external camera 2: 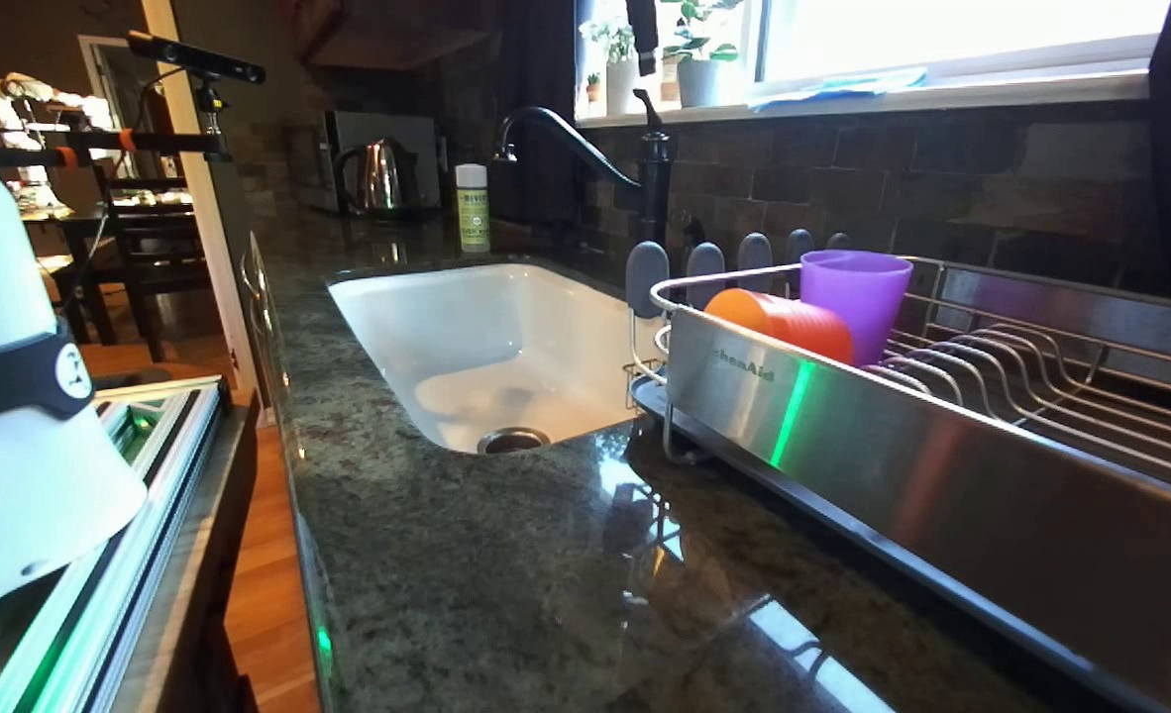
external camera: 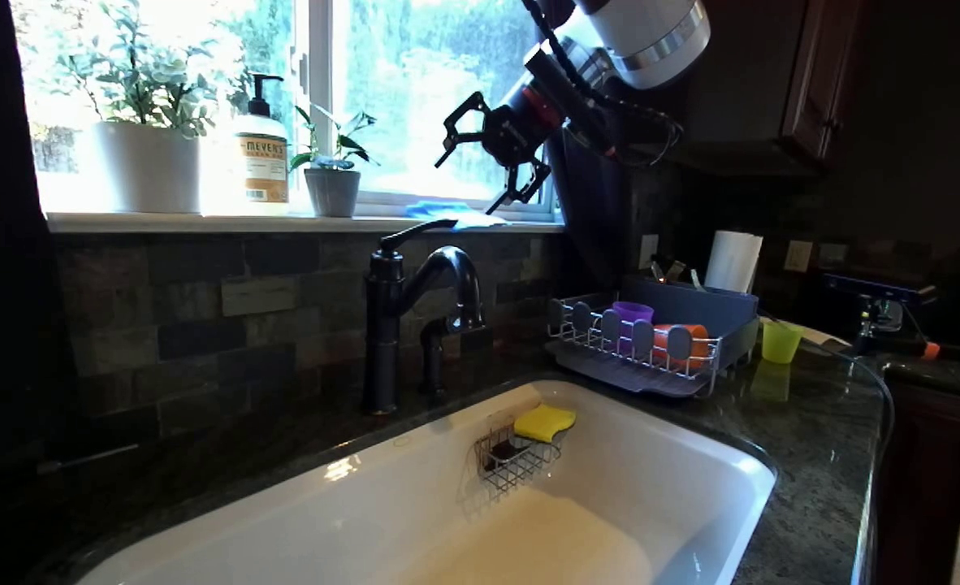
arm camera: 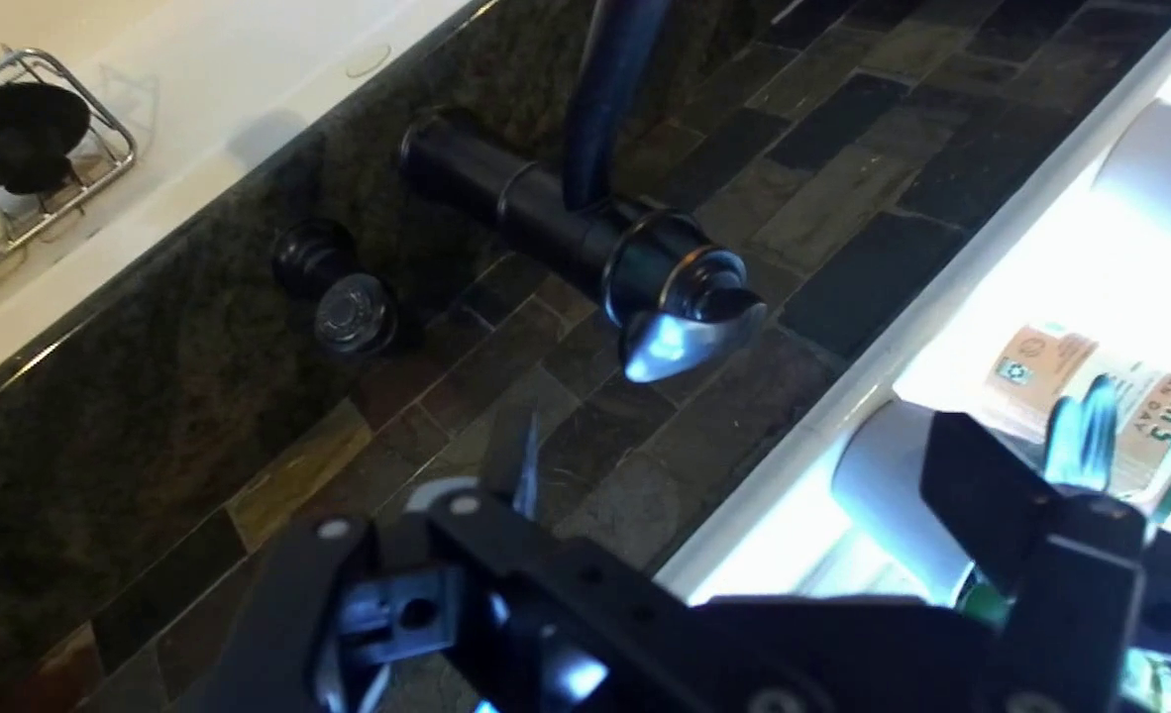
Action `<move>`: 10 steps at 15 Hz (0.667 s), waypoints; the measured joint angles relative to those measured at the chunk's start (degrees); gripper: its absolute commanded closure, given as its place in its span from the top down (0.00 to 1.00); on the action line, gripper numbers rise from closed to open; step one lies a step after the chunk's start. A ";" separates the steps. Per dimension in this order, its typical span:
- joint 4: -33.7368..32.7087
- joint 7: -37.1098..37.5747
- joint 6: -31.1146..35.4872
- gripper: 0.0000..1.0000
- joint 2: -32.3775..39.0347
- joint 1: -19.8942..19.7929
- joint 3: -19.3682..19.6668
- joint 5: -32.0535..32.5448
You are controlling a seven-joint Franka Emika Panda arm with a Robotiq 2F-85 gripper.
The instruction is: Open the tap faucet
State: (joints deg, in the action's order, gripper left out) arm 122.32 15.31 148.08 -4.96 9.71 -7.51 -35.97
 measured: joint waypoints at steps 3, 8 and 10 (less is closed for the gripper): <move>0.22 -0.48 3.35 1.00 2.38 0.12 -0.51 -2.00; -0.53 -2.99 5.94 1.00 4.19 0.78 -2.21 -8.16; -0.89 -3.81 7.14 1.00 4.78 1.08 -2.75 -10.18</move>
State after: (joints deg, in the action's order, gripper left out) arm 121.43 11.50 155.23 -0.18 10.80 -10.27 -46.14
